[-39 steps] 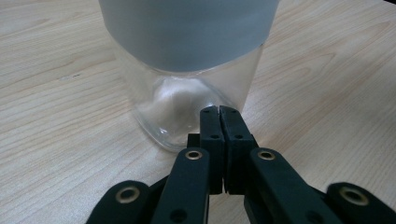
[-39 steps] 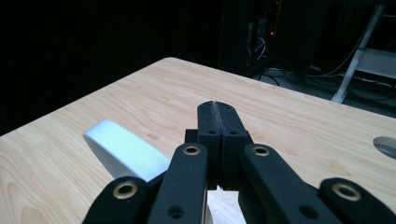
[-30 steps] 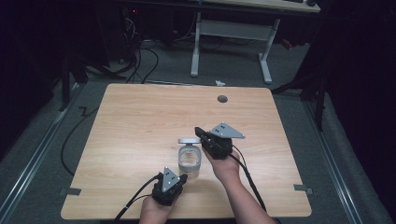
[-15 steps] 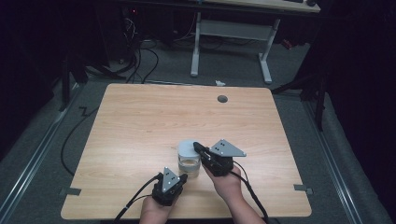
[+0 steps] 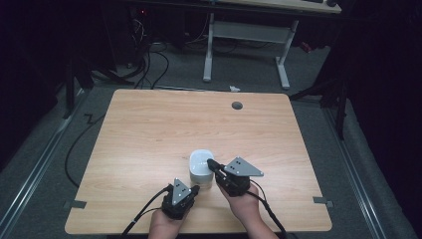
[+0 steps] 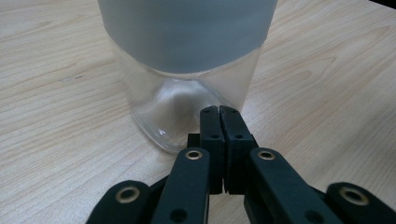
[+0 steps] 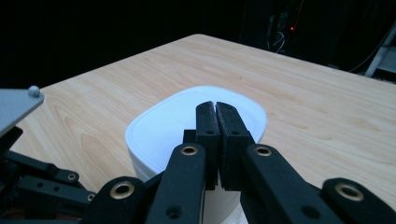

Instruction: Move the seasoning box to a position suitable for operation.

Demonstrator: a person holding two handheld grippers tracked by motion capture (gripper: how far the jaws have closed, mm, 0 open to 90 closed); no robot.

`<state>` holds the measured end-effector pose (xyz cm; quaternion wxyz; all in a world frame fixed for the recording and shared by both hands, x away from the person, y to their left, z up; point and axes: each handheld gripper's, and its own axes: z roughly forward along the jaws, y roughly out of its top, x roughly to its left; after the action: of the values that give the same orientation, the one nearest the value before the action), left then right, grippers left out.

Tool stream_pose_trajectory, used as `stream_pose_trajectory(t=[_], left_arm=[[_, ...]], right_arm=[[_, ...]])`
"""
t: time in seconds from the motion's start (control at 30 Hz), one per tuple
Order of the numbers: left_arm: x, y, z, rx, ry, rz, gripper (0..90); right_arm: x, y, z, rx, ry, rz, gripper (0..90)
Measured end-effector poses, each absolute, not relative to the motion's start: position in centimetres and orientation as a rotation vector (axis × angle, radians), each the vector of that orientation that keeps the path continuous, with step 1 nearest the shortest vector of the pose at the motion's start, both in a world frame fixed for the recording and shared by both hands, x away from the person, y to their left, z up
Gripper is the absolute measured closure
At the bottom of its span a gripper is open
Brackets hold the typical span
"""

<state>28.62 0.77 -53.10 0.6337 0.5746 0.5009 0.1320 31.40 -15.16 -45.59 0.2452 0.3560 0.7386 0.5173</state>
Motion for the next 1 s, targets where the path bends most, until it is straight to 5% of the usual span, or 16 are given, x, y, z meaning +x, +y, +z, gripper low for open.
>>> stream_pose_trajectory(t=[0.57,1.0], left_arm=[[28.6,3.1,-53.0,1.332,1.162,0.329,86.6],[30.6,7.3,-52.2,1.323,1.215,0.39,71.6]], right_arm=[[32.9,-19.1,-44.8,1.053,1.931,1.351,85.8],[33.6,-23.0,-47.0,1.189,1.897,1.262,78.2]])
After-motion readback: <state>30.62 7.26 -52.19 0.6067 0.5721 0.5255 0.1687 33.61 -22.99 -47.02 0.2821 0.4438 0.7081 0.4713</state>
